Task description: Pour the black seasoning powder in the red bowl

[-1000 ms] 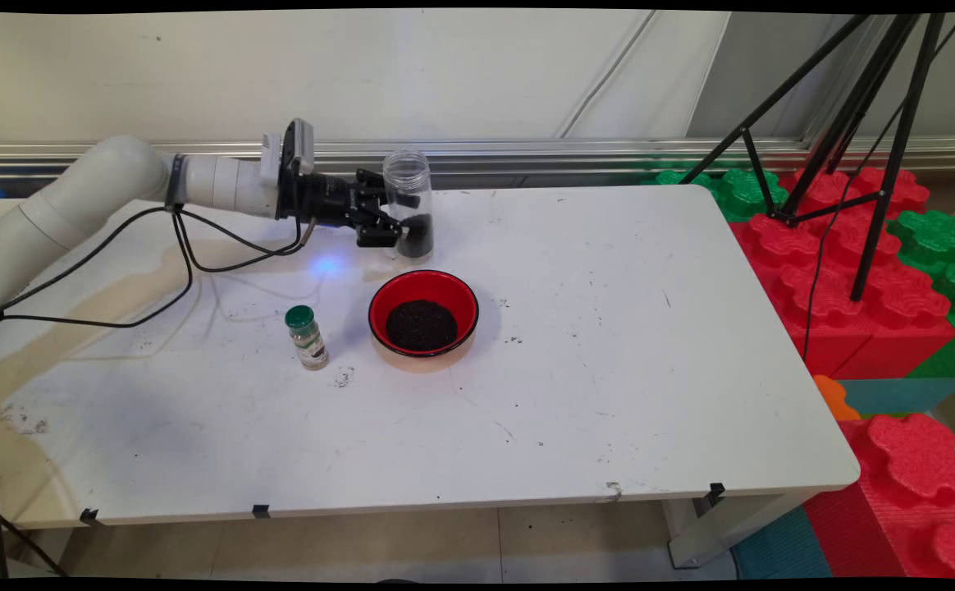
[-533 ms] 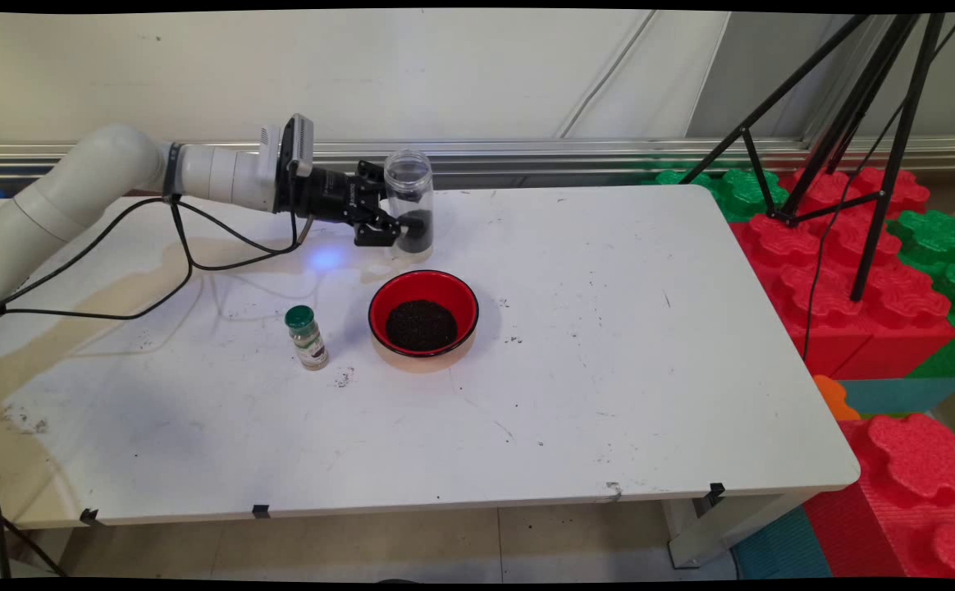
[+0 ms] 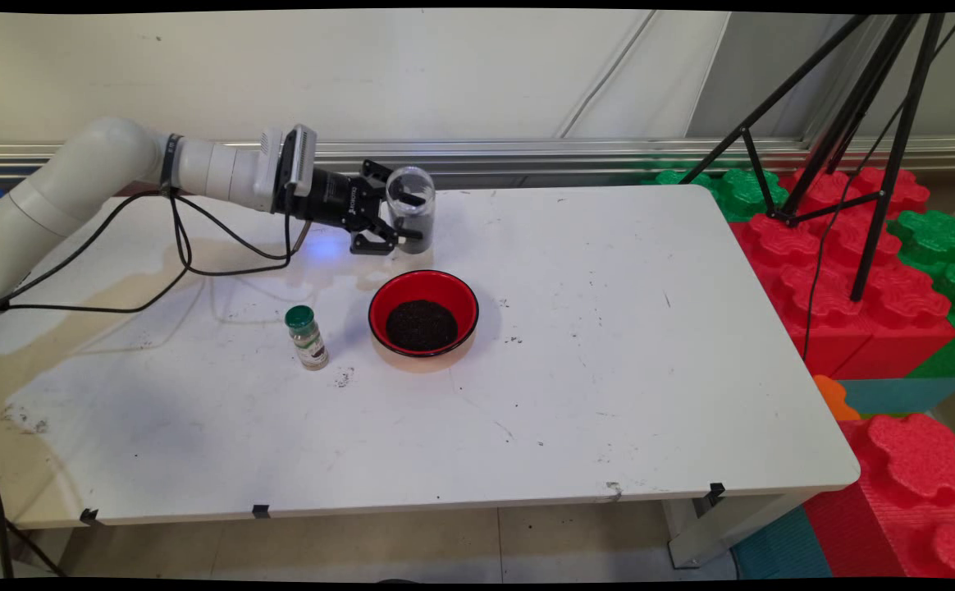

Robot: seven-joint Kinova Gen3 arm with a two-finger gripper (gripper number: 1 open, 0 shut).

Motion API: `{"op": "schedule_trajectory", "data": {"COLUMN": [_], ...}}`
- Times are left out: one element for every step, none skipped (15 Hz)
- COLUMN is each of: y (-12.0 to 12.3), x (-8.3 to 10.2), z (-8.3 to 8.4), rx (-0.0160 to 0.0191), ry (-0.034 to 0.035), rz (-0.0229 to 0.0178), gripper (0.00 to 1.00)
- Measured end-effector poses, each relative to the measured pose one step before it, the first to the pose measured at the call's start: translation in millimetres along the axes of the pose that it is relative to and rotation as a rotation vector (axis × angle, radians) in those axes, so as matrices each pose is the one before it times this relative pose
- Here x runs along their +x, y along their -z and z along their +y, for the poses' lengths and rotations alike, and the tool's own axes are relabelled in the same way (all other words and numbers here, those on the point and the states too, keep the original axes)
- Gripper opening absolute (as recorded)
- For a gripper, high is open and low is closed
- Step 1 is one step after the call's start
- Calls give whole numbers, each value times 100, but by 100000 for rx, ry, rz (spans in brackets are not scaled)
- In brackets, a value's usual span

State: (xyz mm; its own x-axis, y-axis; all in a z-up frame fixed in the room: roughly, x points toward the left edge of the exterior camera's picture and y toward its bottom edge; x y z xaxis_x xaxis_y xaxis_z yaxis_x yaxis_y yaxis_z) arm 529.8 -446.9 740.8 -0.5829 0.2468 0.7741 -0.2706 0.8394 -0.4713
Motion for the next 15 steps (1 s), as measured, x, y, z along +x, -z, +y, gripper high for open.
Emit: {"op": "schedule_trajectory", "data": {"y": [1,-31,-27,-33,-59,-65,-68,-98,-69,-78,-72,-63,-38,-16,-25], "x": [191,162,142,109,116,112,98,135,117,137,154,156,132,93,134], "z": [30,31,36,36,48,59,40,28,11,-15,-57,-106,-117,-106,-170], "rx": [-545,-646,-737,-695,-817,-835,-701,-830,-665,-715,-638,-597,-433,-233,-355], "ry": [-4096,-4127,-4186,-3555,-4094,-3989,-3352,-3941,-3361,-3880,-3875,-3936,-3291,-2272,-3334], "rz": [-785,-831,-862,-731,-840,-830,-688,-704,-616,-719,-640,-665,-536,-360,-535], "gripper": [0,0,0,0,0,0,0,0,0,0,0,0,0,0,0]}}
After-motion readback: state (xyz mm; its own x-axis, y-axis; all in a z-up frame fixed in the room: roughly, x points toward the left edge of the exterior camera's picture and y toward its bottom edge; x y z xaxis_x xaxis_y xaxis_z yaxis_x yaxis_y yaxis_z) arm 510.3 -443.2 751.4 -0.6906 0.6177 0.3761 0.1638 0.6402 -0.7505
